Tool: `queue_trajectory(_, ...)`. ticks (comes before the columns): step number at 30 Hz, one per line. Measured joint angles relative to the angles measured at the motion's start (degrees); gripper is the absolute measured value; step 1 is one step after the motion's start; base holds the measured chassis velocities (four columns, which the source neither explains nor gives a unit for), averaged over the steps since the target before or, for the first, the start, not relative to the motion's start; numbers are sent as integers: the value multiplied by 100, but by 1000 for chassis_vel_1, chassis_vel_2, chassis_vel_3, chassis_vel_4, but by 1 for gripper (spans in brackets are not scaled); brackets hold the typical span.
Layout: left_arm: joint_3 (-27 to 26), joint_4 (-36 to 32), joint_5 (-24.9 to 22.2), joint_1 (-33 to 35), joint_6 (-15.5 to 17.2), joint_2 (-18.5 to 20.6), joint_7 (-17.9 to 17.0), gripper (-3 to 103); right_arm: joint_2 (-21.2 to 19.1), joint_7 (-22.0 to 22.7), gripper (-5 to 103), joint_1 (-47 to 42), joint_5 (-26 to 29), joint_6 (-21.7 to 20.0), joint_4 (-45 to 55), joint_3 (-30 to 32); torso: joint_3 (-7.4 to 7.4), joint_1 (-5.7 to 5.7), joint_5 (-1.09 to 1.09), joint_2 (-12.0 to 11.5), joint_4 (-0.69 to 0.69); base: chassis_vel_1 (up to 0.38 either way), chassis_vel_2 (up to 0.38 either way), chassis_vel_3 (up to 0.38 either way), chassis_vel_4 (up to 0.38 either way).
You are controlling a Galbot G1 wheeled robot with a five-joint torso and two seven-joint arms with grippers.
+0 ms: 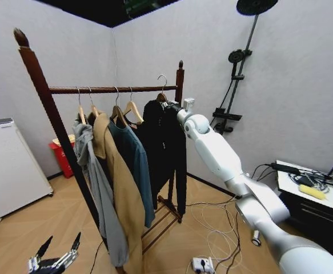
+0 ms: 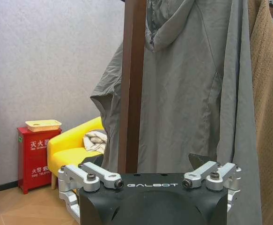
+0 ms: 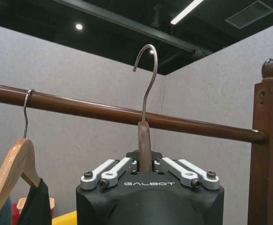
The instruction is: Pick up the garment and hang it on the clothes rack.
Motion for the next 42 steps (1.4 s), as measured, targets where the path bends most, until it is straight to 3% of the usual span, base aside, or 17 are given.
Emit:
queue_trajectory(10, 0, -1, 0, 0, 0, 0, 1, 100, 397, 140, 9, 440, -113, -333, -785, -554, 2, 5, -1, -1, 0, 0, 0, 0, 0)
queue_trajectory(16, 0, -1, 0, 0, 0, 0, 0, 100, 430, 114, 7, 293, -121, -356, -699, -583, 2, 5, 0, -1, 1, 0, 0, 0, 0)
queue_trajectory(20, 0, 0, 0, 0, 0, 0, 1, 100, 358, 111, 13, 126, -115, -305, -532, -555, 1, 4, 0, -1, 2, 0, 0, 0, 0)
queue_trajectory(21, 0, 0, 0, 0, 0, 0, 0, 100, 338, 126, 8, 88, -114, -284, -499, -533, 0, 4, -1, 0, 1, 0, 0, 0, 0)
queue_trajectory(25, 0, 0, 0, 0, 0, 0, -1, 100, 271, 110, 16, -47, -111, -282, -367, -425, 2, 4, 1, -1, 0, 0, 0, 0, 0)
queue_trajectory(27, 0, 0, 0, 0, 0, 0, 0, 100, 118, 83, 33, -289, 98, -29, 27, -166, 1, 4, 0, -1, -1, 0, 0, 0, 0)
queue_trajectory(29, 0, 0, 0, 0, 0, 0, 1, 100, 79, 84, 33, -345, 123, 12, 131, -113, 1, 4, 0, -1, -1, 0, 0, 0, 0)
queue_trajectory(31, 0, 0, 0, 0, 0, 0, 1, 100, -234, 210, 44, -759, 244, 60, 837, 205, 1, 4, -1, -1, 2, 0, 0, 0, 0)
queue_trajectory(32, 0, 0, 0, 0, 0, 0, 1, 100, -234, 210, 44, -759, 244, 60, 837, 205, 1, 4, -1, -1, 2, 0, 0, 0, 0)
queue_trajectory(34, 0, 0, 0, 0, 0, 0, -1, 100, -868, 491, 54, -1452, 392, 33, 1769, 615, 2, 4, 3, -1, 3, 0, 0, 0, 0)
queue_trajectory(35, 0, 0, 0, 0, 0, 0, -1, 100, -868, 491, 54, -1452, 392, 33, 1769, 615, 2, 4, 3, -1, 3, 0, 0, 0, 0)
queue_trajectory(38, 0, 0, 0, 0, 0, 0, 0, 100, -1772, 797, 70, -2688, 685, -116, 3131, 1546, 1, 4, 5, -1, -8, -18, -14, -10, -4)
queue_trajectory(39, 0, 0, 0, 0, 0, 0, 0, 100, -1772, 797, 70, -2688, 685, -116, 3131, 1546, 1, 4, 5, -1, -8, -53, -41, -31, -12)
queue_trajectory(41, 0, 0, 0, 0, 0, 0, 1, 100, -2171, 1016, 82, -3870, 770, -147, 4127, 2209, 0, 3, 2, 0, -2, -27, -16, -5, -9)
queue_trajectory(42, 0, 0, 0, 0, 0, 0, 1, 100, -2171, 1016, 82, -3870, 770, -147, 4127, 2209, 0, 3, 2, 0, -2, 0, 0, 0, 0)
